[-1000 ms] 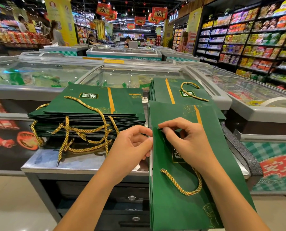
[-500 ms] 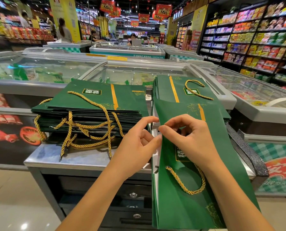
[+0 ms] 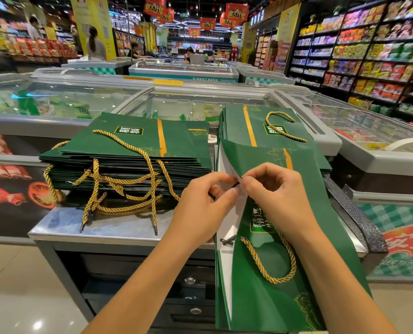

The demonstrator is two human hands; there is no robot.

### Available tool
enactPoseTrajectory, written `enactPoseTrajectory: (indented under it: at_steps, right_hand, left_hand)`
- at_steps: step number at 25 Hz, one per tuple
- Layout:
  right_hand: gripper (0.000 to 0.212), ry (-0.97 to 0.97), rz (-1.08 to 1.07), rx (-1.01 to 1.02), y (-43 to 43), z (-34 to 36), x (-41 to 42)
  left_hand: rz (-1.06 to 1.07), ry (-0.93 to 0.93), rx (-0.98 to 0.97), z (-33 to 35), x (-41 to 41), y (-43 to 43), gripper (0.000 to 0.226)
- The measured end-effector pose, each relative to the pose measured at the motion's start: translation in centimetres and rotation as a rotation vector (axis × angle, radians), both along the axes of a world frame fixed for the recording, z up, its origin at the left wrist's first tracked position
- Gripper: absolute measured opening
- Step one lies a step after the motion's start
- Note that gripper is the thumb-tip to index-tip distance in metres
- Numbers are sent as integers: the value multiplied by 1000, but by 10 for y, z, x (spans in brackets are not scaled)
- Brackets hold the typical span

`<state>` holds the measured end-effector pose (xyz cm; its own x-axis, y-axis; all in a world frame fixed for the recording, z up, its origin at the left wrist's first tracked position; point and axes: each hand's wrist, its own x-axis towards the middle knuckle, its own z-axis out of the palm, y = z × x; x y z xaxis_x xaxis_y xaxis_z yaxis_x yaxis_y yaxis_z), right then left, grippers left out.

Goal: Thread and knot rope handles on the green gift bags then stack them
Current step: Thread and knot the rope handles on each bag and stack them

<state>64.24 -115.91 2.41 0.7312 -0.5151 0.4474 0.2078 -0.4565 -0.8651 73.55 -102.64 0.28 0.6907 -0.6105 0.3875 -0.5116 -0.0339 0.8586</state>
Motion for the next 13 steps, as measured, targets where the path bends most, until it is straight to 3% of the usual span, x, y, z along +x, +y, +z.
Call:
enactPoseTrajectory:
  at_steps: [5, 8, 11, 13]
  right_hand:
    - [11, -17, 15, -9, -1, -1, 1]
    - [9, -27, 20, 10, -1, -1, 0]
    - [10, -20, 26, 2, -2, -1, 0]
    - [11, -10, 34, -6, -3, -2, 1]
  left_hand:
    - [80, 1, -34, 4, -3, 2, 10]
    - [128, 210, -143, 5, 0, 11, 15]
    - [64, 509, -391, 6, 4, 23, 16]
    - [44, 489, -366, 6, 3, 24, 16]
